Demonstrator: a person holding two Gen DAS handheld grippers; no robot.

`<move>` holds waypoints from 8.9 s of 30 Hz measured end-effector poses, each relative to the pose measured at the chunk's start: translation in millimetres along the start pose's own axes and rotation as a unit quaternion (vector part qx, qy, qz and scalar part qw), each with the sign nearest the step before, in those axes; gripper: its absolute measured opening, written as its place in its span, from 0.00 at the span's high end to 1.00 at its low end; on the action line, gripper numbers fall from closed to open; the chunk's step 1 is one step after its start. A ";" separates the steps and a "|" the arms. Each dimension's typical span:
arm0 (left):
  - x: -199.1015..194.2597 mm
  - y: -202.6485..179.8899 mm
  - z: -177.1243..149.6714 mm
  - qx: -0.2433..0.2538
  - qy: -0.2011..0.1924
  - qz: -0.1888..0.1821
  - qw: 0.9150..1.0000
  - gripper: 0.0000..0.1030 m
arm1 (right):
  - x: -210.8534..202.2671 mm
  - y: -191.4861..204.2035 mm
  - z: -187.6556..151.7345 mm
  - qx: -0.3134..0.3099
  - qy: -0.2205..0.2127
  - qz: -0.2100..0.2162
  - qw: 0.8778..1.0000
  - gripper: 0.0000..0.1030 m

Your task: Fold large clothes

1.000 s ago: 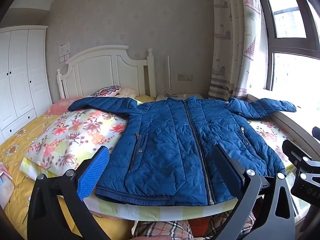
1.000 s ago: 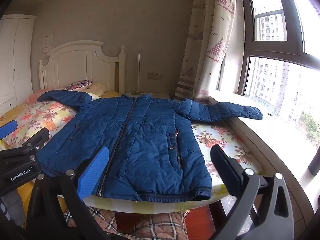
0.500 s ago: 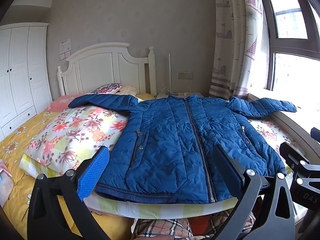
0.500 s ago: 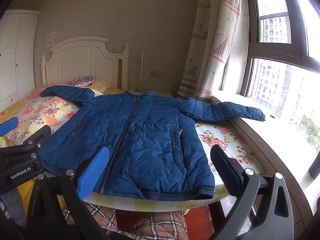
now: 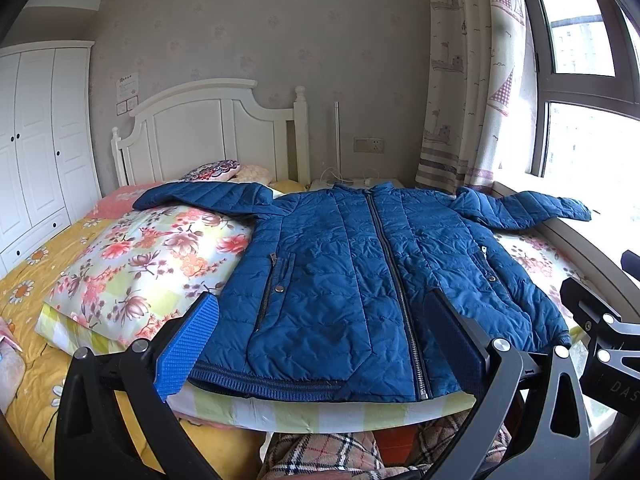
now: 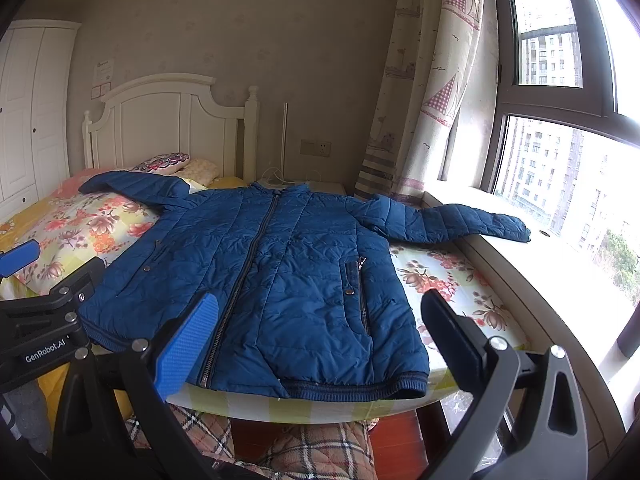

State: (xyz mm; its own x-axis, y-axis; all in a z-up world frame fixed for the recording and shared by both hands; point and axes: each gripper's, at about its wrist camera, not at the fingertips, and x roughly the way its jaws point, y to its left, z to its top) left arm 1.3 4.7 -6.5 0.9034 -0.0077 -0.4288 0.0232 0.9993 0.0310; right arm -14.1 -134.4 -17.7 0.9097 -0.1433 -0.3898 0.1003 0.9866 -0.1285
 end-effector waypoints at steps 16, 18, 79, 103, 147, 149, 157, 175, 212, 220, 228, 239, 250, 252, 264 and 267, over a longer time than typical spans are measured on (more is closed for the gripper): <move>2.5 0.3 -4.5 -0.001 0.007 -0.004 1.000 0.05 | -0.2 1.5 -0.4 0.001 0.002 0.001 1.000 0.02; 3.2 0.0 -4.8 0.000 0.008 -0.005 1.000 0.05 | 0.3 2.2 -1.4 0.003 0.003 0.002 1.000 0.02; 338.3 -41.1 82.0 0.071 0.174 0.013 0.982 0.05 | 292.7 -200.9 29.5 0.202 0.160 -0.102 0.961 0.02; 427.5 -7.0 65.2 -0.018 0.255 -0.020 0.966 0.04 | 426.8 -292.0 65.1 0.344 0.083 -0.155 0.922 0.86; 424.6 -2.5 64.7 -0.034 0.246 -0.031 0.968 0.04 | 429.2 -73.9 147.9 0.183 0.026 0.214 0.959 0.89; 424.0 -1.9 64.7 -0.037 0.245 -0.033 0.968 0.04 | 439.9 -30.7 157.7 0.131 0.059 0.288 0.947 0.86; 421.5 7.4 65.1 -0.061 0.235 -0.053 0.969 0.04 | 431.1 -74.3 119.7 0.226 0.055 0.304 0.924 0.46; 391.9 -241.2 104.9 0.300 0.102 -0.095 0.944 0.05 | 439.7 -220.2 -2.7 0.478 0.055 0.171 0.860 0.48; 457.7 123.7 71.7 -0.344 0.176 -0.204 0.900 0.73 | 419.7 -183.9 28.4 0.390 0.078 0.190 0.898 0.48; 452.1 116.9 81.2 -0.318 0.159 -0.210 0.911 0.73 | 464.0 -132.8 48.8 0.323 0.245 0.203 0.891 0.48; 443.6 118.5 78.6 -0.288 0.151 -0.217 0.920 0.73 | 461.3 -162.4 45.2 0.394 0.155 0.168 0.890 0.94; 437.3 133.6 75.4 -0.306 0.144 -0.180 0.924 0.74 | 408.0 -163.2 59.6 0.329 0.153 0.077 0.929 0.65; 445.4 138.0 72.2 -0.322 0.166 -0.196 0.911 0.73 | 525.3 -112.5 144.1 0.157 0.179 0.029 0.971 0.59; 445.5 137.0 72.4 -0.319 0.167 -0.191 0.913 0.72 | 554.4 -103.7 135.9 0.133 0.222 0.029 0.966 0.53; 438.1 143.6 74.8 -0.327 0.148 -0.152 0.921 0.49 | 585.5 -31.8 143.5 0.009 0.249 0.040 0.968 0.52; 435.5 142.2 76.8 -0.321 0.143 -0.143 0.925 0.48 | 582.6 -35.7 138.9 0.037 0.254 0.032 0.966 0.51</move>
State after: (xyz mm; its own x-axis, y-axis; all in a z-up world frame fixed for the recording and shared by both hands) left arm 430.9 140.5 -119.5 0.7475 -0.3557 -0.5610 -0.0991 0.7754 -0.6237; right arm 568.2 -242.2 -113.5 0.6022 -0.0830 -0.7940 0.0961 0.9949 -0.0312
